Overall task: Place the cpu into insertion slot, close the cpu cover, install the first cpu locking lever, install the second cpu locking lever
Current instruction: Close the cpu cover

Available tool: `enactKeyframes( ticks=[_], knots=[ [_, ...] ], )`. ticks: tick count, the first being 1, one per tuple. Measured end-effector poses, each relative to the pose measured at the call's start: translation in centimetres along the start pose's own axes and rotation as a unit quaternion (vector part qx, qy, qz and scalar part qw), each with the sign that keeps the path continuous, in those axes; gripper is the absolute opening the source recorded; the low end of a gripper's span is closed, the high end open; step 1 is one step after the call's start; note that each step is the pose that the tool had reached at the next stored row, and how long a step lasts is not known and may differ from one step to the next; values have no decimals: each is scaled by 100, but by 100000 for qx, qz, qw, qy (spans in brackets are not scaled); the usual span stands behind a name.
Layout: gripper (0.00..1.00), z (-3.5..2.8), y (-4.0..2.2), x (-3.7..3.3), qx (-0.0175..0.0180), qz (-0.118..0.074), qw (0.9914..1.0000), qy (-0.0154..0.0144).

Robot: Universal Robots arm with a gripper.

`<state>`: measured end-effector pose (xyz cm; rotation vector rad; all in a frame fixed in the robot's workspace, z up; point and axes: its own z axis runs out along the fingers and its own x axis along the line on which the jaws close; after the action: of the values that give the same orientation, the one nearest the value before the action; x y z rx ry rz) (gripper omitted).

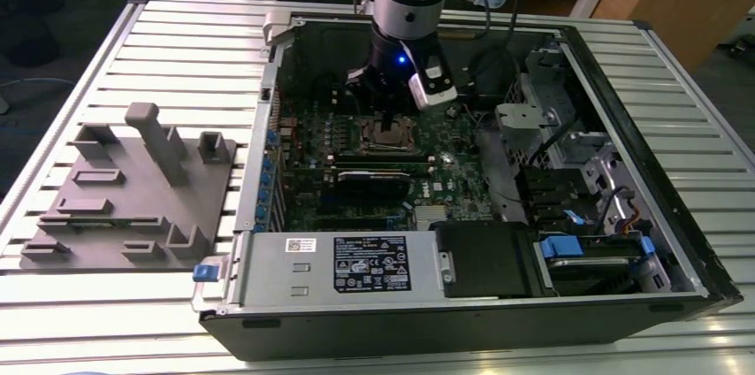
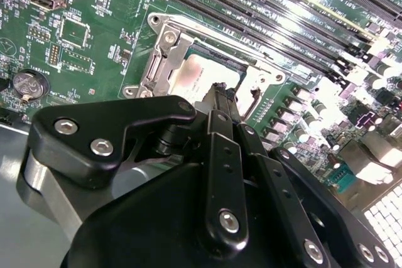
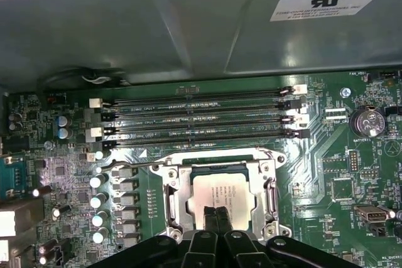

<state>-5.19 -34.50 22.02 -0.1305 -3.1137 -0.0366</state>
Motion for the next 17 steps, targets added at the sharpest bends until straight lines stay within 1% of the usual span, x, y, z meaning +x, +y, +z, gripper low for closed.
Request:
enactKeyframes(
  ticks=[8, 10, 14, 17],
  knots=[
    [11, 8, 0, 0, -3, 1, 100000, -2],
    [11, 15, 0, 0, -7, -3, 100000, -42],
    [11, 35, -1, 5, -22, -3, 100000, -241],
    [11, 55, -3, 12, -47, -16, 99998, -570]
  ],
)
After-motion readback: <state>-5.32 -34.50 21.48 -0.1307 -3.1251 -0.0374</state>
